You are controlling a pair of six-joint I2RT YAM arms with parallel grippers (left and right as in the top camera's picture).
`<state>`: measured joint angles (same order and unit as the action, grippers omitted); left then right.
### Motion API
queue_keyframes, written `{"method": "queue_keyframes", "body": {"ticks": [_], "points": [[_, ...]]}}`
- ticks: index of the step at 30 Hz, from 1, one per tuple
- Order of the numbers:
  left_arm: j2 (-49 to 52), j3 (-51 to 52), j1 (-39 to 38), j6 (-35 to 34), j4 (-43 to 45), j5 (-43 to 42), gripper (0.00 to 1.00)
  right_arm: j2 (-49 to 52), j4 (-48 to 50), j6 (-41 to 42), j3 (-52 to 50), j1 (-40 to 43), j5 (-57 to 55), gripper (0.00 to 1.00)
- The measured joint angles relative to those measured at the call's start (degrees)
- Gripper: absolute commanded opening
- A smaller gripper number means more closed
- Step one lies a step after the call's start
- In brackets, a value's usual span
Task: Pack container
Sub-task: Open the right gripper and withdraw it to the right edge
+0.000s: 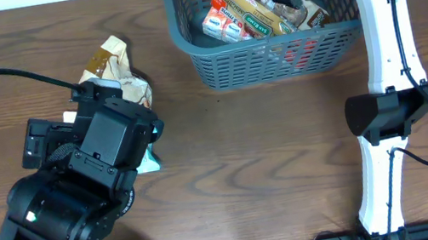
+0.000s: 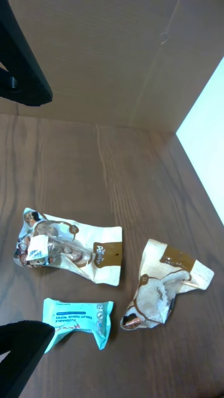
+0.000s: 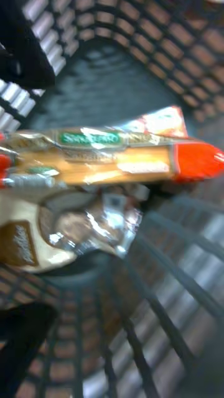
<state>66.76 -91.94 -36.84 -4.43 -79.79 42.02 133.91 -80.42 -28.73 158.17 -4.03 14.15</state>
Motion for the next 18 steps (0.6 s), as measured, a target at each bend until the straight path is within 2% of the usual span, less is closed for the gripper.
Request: {"method": "queue_keyframes", "body": {"ticks": [6, 10, 14, 18], "points": [[0.0, 0.0, 0.0, 0.0, 0.0, 0.0, 0.99, -4.0, 10.4, 4.7, 1.6, 2.0, 0.2, 0.99], [0.0, 0.0, 0.0, 0.0, 0.0, 0.0, 0.99, -11.6, 15.0, 10.4, 2.5, 7.6, -1.6, 0.99], [0.0, 0.0, 0.0, 0.0, 0.0, 0.0, 0.99, -19.2, 13.4, 18.4, 4.2, 17.7, -8.9, 0.99], [0.0, 0.0, 0.0, 0.0, 0.0, 0.0, 0.99, -22.8, 6.2, 29.5, 5.3, 28.1, -20.1, 0.99]]}}
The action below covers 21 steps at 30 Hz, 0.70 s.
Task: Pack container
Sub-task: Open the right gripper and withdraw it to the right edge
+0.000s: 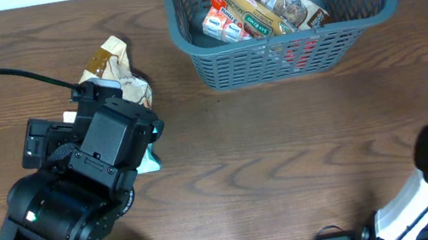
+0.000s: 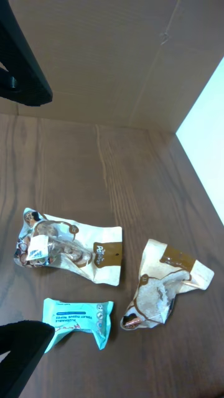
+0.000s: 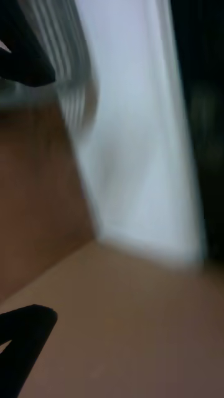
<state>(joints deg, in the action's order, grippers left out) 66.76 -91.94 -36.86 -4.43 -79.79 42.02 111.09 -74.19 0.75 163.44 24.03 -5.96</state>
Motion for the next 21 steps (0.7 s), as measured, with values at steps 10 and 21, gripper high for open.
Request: {"method": "queue_keyframes", "body": {"ticks": [10, 21], "points": [[0.0, 0.0, 0.0, 0.0, 0.0, 0.0, 0.99, 3.9, -15.5, 13.3, -3.3, 13.4, -5.3, 0.99], [0.0, 0.0, 0.0, 7.2, 0.0, 0.9, 0.99, 7.8, -19.7, 14.3, -5.0, 16.2, -4.2, 0.99]]}}
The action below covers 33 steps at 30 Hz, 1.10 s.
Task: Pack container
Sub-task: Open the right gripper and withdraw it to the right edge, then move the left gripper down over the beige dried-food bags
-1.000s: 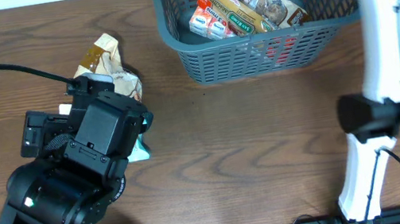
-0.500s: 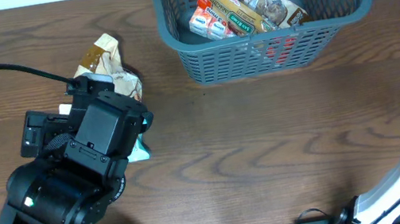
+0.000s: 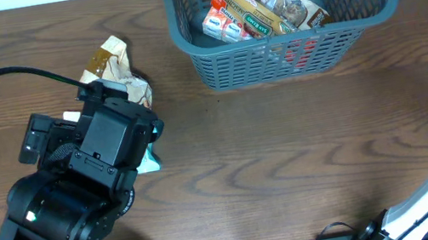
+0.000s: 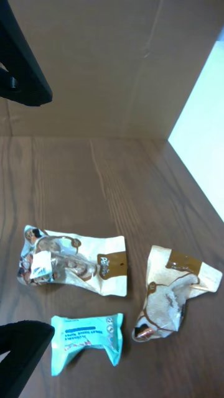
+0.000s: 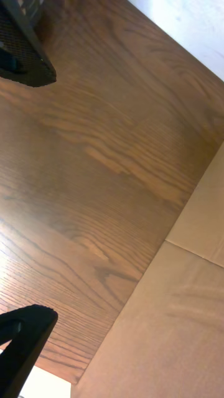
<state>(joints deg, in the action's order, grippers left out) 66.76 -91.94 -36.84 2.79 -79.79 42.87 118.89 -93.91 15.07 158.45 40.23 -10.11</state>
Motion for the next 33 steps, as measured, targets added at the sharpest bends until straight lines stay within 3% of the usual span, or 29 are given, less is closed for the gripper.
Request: {"method": "queue_keyframes", "body": {"ticks": [8, 28, 31, 33], "points": [[0.0, 0.0, 0.0, 1.8, 0.8, -2.6, 0.99, 2.4, -1.1, -0.2, 0.0, 0.0, 0.1, 0.99], [0.0, 0.0, 0.0, 2.0, 3.8, -43.4, 0.99, 6.4, -3.2, -0.2, -0.4, 0.0, 5.7, 0.99], [0.1, 0.0, 0.0, 2.0, 5.2, -45.6, 0.99, 6.4, -3.2, -0.2, -0.4, 0.0, 5.7, 0.99], [0.3, 0.0, 0.1, 1.5, 7.2, -42.8, 0.99, 6.4, -3.2, -0.2, -0.4, 0.0, 5.7, 0.99]]}}
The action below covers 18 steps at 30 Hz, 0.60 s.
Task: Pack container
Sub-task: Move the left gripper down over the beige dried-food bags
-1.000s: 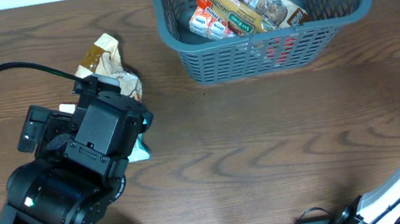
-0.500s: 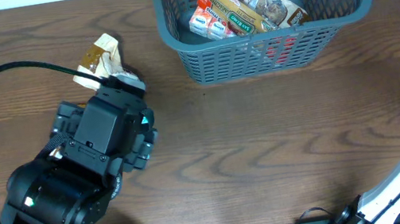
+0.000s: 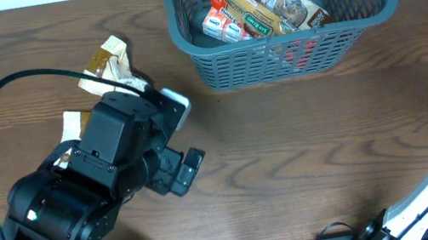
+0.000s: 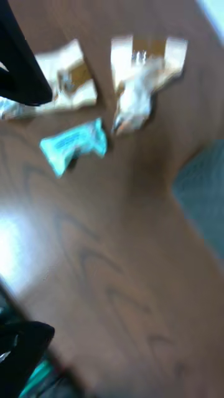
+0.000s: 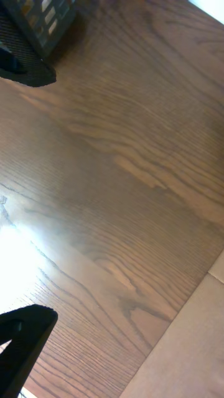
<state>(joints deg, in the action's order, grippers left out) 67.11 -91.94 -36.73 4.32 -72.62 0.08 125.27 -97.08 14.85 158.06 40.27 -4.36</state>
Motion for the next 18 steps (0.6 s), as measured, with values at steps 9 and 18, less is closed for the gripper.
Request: {"method": "queue_keyframes", "body": {"ticks": [9, 18], "points": [[8.5, 0.0, 14.1, -17.9, 17.0, 29.6, 0.99, 0.0, 0.0, 0.0, 0.0, 0.0, 0.1, 0.99], [21.5, 0.0, 34.7, -34.2, 20.1, 16.7, 0.99, 0.0, 0.0, 0.0, 0.0, 0.0, 0.1, 0.99]]}}
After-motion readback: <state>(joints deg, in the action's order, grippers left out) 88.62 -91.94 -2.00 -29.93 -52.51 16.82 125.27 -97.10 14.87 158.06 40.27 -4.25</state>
